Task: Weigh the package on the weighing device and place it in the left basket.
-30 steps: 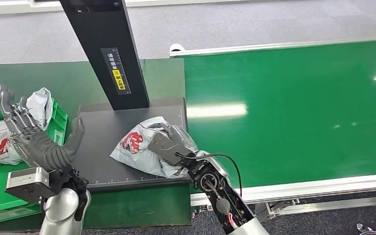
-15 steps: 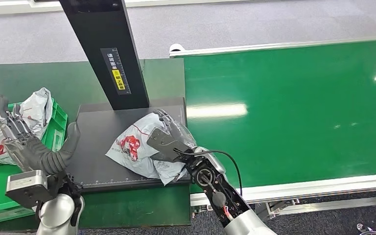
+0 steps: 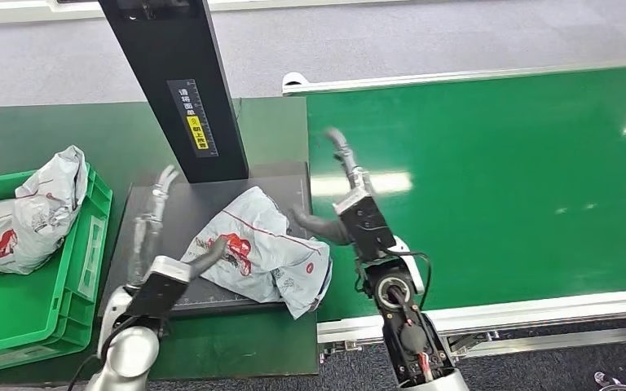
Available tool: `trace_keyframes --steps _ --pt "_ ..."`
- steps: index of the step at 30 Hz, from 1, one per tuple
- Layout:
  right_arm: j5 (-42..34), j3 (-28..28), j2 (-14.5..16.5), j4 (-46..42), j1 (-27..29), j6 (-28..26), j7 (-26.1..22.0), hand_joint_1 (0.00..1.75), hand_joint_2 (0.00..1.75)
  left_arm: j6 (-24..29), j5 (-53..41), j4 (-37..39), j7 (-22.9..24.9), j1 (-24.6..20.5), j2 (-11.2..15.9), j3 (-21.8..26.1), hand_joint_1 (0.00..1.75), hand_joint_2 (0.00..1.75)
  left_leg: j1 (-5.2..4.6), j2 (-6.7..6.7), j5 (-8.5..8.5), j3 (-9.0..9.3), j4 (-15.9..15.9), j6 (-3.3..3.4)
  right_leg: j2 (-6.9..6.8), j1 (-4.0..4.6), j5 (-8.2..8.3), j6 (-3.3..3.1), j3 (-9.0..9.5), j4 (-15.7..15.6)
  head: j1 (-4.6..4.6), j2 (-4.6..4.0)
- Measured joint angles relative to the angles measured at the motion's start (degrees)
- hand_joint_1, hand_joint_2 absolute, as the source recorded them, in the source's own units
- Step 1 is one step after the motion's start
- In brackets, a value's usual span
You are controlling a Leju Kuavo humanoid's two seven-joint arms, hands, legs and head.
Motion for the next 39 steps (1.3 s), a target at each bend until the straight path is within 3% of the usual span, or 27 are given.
trace_keyframes --steps 6,12,13,16,17,30,35,39 --pt "1.65 -6.01 -2.5 -12.42 6.92 -3.12 -1.04 0.0 1.75 -7.13 -7.16 11.37 3.02 -1.03 0.04 -2.28 0.0 1.75 -0.02 0.06 -0.04 -0.01 -0.01 0.02 0.04 -0.03 0.0 0.0 -0.02 0.0 0.01 0.0" --pt "1.06 -8.29 -3.58 -18.03 11.02 -3.92 -2.64 0.0 1.75 -11.96 -10.84 19.95 5.4 -3.0 0.15 -3.13 0.0 1.75 -0.01 0.06 -0.04 0.01 -0.03 0.02 0.04 -0.01 0.0 0.0 0.03 0.01 0.01 0.0" --pt "1.03 -8.41 -3.69 -18.48 11.29 -3.97 -2.7 0.0 1.75 -12.13 -10.98 20.75 5.47 -3.32 0.15 -3.28 0.27 1.75 -0.01 0.05 -0.04 0.03 -0.03 0.02 0.04 -0.01 0.0 0.0 0.07 0.01 0.01 0.0" --pt "0.68 -8.66 -3.92 -19.37 11.76 -3.95 -2.91 0.0 1.75 -12.56 -11.52 22.59 5.68 -4.22 0.16 -3.5 1.57 1.75 -0.02 0.04 -0.04 0.14 -0.03 0.02 0.03 -0.02 -0.01 0.0 0.22 0.0 0.01 0.0" --pt "0.45 -8.72 -3.97 -19.52 11.83 -3.89 -2.98 0.0 1.75 -12.71 -11.84 23.14 5.75 -4.52 0.16 -3.59 1.74 1.75 -0.02 0.04 -0.04 0.18 -0.03 0.02 0.02 -0.02 -0.01 0.01 0.28 0.0 0.01 0.0" --pt "-0.02 -9.35 -4.02 -21.25 13.38 -3.83 -3.09 0.0 1.75 -5.57 -10.19 25.37 2.38 -6.07 0.08 -3.47 1.75 1.75 -0.02 0.0 -0.04 0.47 -0.03 0.04 -0.02 -0.02 -0.02 0.02 0.6 0.0 0.03 0.0" --pt "-1.68 -10.08 -4.0 -22.27 13.92 -4.66 -3.45 0.0 1.75 0.7 -1.09 21.05 -2.16 -4.27 -0.17 -0.64 1.75 1.75 -0.01 0.07 -0.04 0.36 -0.03 0.03 0.06 -0.01 -0.02 0.02 0.41 0.01 0.01 0.0" --pt "-2.69 -10.36 -4.03 -22.27 14.03 -5.16 -4.08 0.0 1.75 0.27 8.04 14.67 -4.78 -2.79 0.1 2.39 1.75 1.75 -0.01 0.05 -0.03 0.19 -0.03 0.03 0.05 0.0 -0.02 0.01 0.25 0.02 0.01 0.0"
